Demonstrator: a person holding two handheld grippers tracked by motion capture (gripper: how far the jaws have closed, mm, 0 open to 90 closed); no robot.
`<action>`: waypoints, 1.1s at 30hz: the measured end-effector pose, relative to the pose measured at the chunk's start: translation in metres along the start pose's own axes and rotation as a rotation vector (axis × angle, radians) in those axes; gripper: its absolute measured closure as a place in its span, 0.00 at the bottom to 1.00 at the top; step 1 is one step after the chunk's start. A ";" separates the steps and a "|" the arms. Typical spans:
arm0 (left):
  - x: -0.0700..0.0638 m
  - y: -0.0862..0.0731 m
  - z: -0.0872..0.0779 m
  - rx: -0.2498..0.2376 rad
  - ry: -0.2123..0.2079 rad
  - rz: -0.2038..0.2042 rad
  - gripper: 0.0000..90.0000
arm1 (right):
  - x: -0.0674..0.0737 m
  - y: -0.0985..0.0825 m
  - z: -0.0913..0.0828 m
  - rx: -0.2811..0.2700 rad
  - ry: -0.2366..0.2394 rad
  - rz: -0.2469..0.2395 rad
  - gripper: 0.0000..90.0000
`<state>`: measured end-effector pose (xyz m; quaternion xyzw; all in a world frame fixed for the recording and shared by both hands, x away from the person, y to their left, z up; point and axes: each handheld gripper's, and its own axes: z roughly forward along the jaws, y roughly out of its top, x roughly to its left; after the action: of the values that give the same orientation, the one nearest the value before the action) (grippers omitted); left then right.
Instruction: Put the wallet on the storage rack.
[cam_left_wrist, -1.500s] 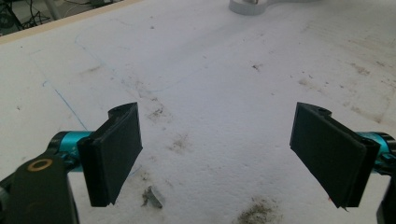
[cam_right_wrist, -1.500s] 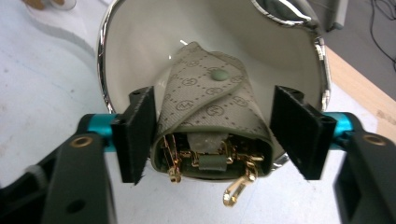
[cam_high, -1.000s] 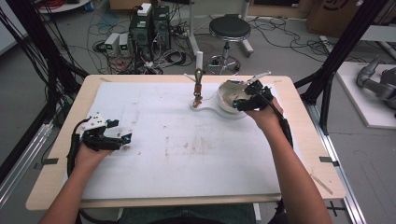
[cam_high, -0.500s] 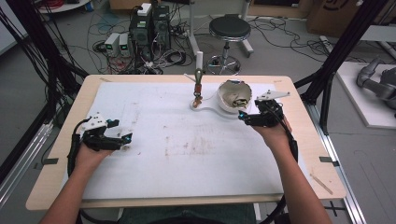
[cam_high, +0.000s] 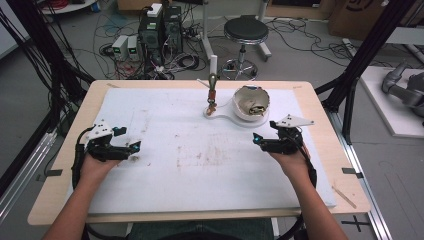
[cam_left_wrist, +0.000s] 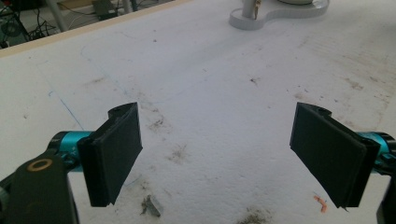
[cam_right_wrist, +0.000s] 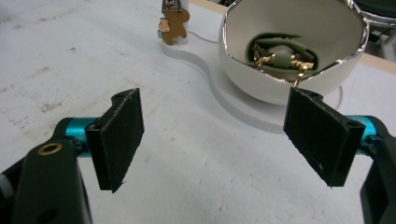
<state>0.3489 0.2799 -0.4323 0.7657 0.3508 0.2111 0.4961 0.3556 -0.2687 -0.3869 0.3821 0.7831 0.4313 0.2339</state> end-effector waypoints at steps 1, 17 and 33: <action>0.000 0.000 0.000 0.000 -0.002 0.000 0.18 | 0.000 -0.004 0.000 -0.006 0.004 0.012 0.23; -0.003 0.002 0.007 -0.003 -0.015 -0.006 0.18 | -0.010 -0.034 0.004 -0.020 0.014 0.068 0.21; -0.004 0.003 0.007 -0.009 -0.024 -0.002 0.18 | -0.008 -0.035 0.005 0.001 0.004 0.056 0.21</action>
<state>0.3522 0.2719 -0.4329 0.7654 0.3448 0.2031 0.5039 0.3500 -0.2849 -0.4193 0.4031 0.7728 0.4380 0.2202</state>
